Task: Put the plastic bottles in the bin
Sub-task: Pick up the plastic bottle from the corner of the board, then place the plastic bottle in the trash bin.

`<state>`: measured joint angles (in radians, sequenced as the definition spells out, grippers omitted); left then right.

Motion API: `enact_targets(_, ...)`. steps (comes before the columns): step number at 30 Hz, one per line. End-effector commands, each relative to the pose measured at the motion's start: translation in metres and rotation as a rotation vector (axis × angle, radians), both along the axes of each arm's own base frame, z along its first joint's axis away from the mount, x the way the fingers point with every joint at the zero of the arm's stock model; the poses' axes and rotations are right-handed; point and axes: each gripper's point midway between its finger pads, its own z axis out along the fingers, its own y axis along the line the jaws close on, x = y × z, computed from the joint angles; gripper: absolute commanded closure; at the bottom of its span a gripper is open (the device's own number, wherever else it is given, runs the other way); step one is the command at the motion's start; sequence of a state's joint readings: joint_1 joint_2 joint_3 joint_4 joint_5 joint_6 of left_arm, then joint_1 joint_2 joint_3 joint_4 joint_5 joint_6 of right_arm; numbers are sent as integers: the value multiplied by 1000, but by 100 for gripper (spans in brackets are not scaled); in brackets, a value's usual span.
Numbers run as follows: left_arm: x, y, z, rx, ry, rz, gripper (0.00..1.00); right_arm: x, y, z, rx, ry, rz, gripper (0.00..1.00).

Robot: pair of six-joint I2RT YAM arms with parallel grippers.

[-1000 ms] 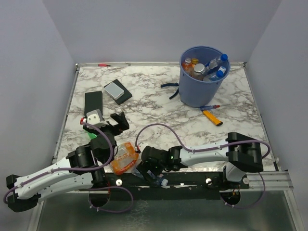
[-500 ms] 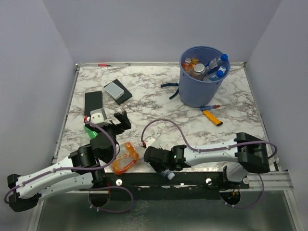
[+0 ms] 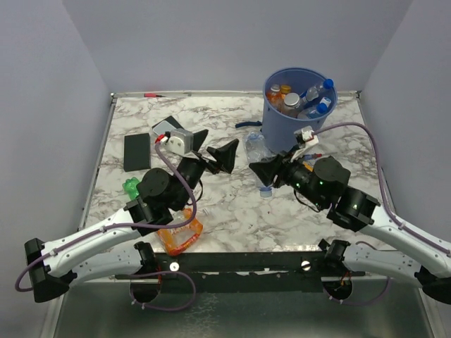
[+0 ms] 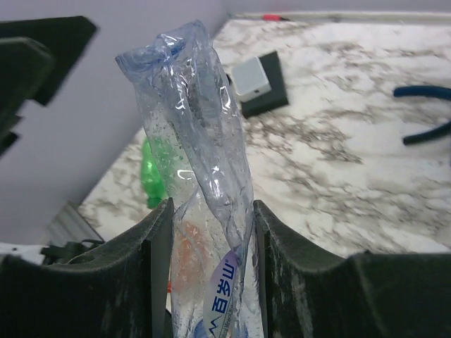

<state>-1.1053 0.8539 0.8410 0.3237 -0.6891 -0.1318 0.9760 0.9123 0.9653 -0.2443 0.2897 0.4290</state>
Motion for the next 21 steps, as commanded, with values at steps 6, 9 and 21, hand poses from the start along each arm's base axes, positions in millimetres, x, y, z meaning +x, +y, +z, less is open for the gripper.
enact_targets(6,-76,-87,18,-171,-178,-871,1,-30,-4,87,572,-288,118,70)
enact_targets(9,-93,-91,18,-222,-190,-980,1,-36,-7,98,676,-317,136,71)
enact_targets(21,-108,-105,13,-231,-151,-1126,1,-44,-6,116,898,-364,196,71)
